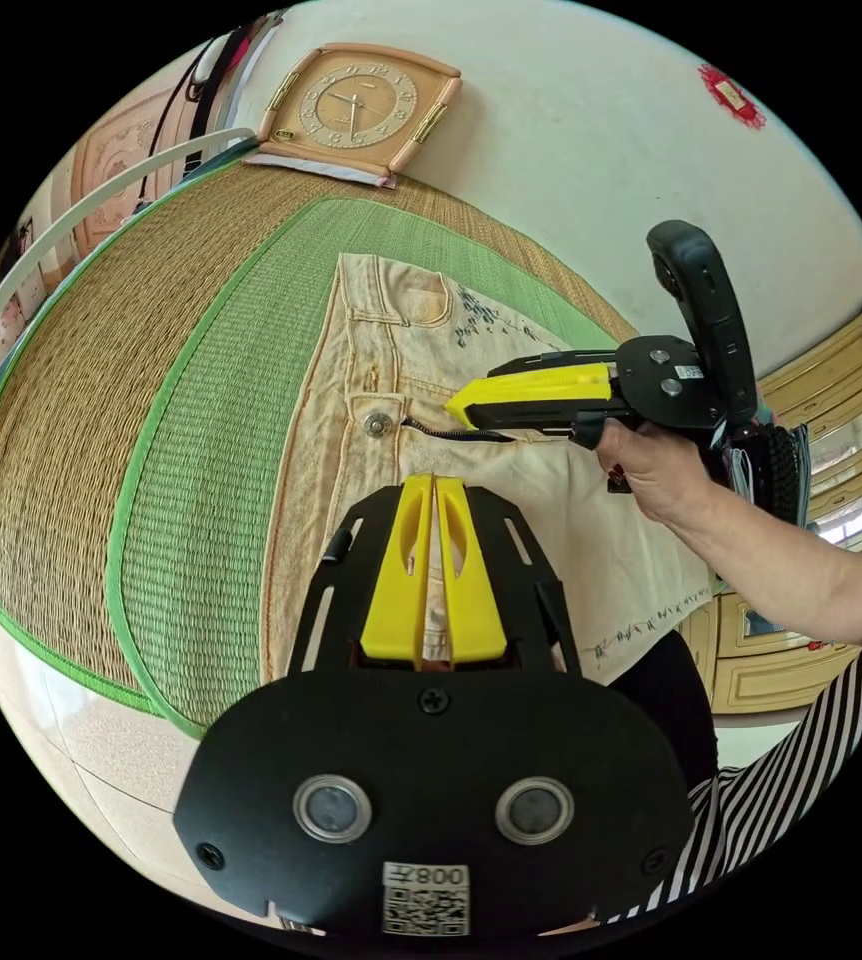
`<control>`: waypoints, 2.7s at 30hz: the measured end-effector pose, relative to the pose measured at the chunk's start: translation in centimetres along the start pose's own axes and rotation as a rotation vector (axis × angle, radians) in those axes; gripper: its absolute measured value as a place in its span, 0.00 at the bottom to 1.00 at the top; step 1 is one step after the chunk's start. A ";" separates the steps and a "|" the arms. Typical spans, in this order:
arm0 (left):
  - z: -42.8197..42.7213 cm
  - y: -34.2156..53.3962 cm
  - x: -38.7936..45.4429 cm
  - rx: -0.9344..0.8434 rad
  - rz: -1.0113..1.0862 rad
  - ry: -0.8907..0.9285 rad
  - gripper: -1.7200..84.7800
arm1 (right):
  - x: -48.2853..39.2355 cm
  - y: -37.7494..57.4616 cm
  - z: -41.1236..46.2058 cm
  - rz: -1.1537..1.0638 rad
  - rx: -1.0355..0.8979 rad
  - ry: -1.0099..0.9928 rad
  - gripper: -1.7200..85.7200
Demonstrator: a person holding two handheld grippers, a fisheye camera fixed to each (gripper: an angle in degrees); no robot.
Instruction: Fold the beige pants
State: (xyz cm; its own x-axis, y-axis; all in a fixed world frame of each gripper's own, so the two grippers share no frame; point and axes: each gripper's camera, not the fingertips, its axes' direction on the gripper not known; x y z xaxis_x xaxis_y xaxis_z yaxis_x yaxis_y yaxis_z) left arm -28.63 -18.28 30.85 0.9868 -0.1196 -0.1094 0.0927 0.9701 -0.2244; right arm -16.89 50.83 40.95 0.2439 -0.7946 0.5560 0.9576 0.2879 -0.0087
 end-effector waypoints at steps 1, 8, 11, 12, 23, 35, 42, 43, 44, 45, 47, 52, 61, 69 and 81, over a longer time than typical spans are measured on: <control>-0.4 0.0 -0.6 0.008 -0.005 0.010 0.02 | 0.4 0.0 -0.2 0.014 0.007 -0.017 0.02; -2.2 0.4 -3.8 0.044 -0.031 0.014 0.02 | 2.7 0.0 -1.5 0.062 0.042 -0.112 0.02; -3.0 0.4 -4.8 0.060 -0.030 0.015 0.02 | 5.2 0.8 -3.1 0.149 0.125 -0.206 0.02; -3.1 0.3 -5.2 0.059 -0.026 0.015 0.02 | 6.5 1.3 -4.0 0.189 0.168 -0.247 0.02; -2.3 -3.1 -7.9 -0.034 0.007 -0.062 0.02 | 12.4 4.2 -5.6 0.278 0.322 -0.534 0.02; -5.7 -3.0 -10.6 0.059 -0.057 -0.057 0.02 | 10.4 1.1 -1.6 0.133 0.120 -0.516 0.02; -8.2 -3.9 -10.5 0.144 -0.062 -0.030 0.02 | 9.7 -0.2 -1.1 0.130 0.084 -0.483 0.02; -7.6 -4.5 -10.5 0.107 -0.054 -0.051 0.02 | 9.6 -0.4 -1.2 0.136 0.081 -0.484 0.02; -7.2 -4.8 -10.5 0.083 -0.048 -0.065 0.02 | 9.5 -0.5 -1.3 0.139 0.081 -0.484 0.02; -6.3 -5.1 -10.5 0.023 -0.016 -0.093 0.02 | 9.4 -0.5 -1.5 0.146 0.084 -0.478 0.02; -6.6 -5.1 -10.8 0.055 -0.025 -0.062 0.02 | 9.3 -0.4 -2.2 0.159 0.094 -0.472 0.02; -7.3 -6.1 -11.2 0.062 -0.026 -0.008 0.02 | 9.5 2.2 -5.5 0.253 0.195 -0.422 0.02; -8.5 -8.7 -10.1 0.037 -0.014 -0.014 0.02 | 4.0 0.3 -3.8 0.181 0.035 -0.192 0.02; -9.8 -11.3 -8.8 -0.024 -0.004 -0.019 0.02 | 3.1 -0.1 -4.6 0.267 0.038 -0.240 0.02; -12.2 -14.4 -5.4 -0.048 -0.009 -0.012 0.02 | 2.8 2.9 -5.8 0.453 0.072 -0.274 0.02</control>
State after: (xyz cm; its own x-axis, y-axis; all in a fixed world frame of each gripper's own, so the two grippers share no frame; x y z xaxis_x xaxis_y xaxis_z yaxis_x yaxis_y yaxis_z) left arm -36.90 -34.22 22.90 0.9875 -0.1250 -0.0956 0.0950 0.9578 -0.2712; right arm -12.53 46.34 37.60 0.5720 -0.4165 0.7066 0.7505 0.6134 -0.2459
